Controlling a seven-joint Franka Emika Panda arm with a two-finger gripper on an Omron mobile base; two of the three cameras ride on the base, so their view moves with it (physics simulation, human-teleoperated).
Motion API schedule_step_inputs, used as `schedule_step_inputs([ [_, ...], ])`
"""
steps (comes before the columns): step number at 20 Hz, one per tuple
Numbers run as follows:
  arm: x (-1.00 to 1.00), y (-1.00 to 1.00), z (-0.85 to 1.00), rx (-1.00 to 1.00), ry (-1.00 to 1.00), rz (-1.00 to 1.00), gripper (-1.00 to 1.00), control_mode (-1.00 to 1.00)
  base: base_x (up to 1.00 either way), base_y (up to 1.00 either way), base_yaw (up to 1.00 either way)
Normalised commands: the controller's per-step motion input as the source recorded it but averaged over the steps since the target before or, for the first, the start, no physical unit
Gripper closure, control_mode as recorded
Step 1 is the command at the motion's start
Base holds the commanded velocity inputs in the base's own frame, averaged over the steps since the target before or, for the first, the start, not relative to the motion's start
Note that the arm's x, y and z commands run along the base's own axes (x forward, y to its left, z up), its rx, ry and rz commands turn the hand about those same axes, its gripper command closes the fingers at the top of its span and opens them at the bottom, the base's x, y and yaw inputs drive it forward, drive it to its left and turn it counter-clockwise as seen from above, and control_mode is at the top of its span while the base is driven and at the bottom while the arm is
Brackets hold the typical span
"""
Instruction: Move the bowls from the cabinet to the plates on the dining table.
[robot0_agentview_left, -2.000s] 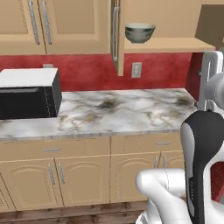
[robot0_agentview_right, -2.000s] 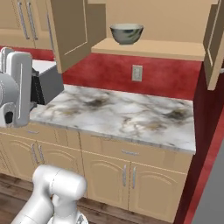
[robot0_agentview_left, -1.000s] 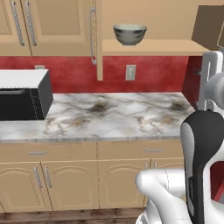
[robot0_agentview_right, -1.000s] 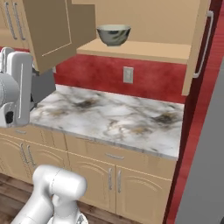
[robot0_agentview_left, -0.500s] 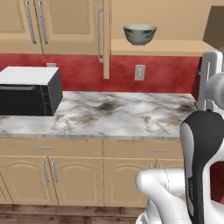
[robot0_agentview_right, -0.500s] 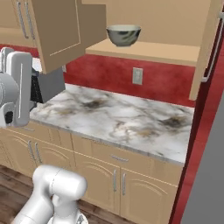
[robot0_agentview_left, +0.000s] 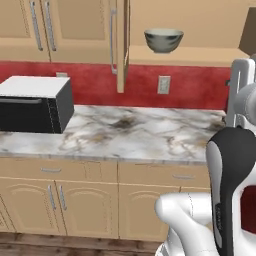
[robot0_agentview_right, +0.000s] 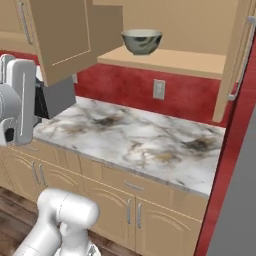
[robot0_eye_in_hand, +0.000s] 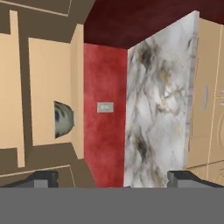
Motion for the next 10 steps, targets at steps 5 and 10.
schedule_step_inputs([
  [5,0.00,0.00,0.00,0.00,0.00,0.00,-1.00,1.00,0.47,-0.43,0.00],
  [10,0.00,0.00,0.00,0.00,0.00,0.00,-1.00,1.00,0.49,-0.40,0.00],
])
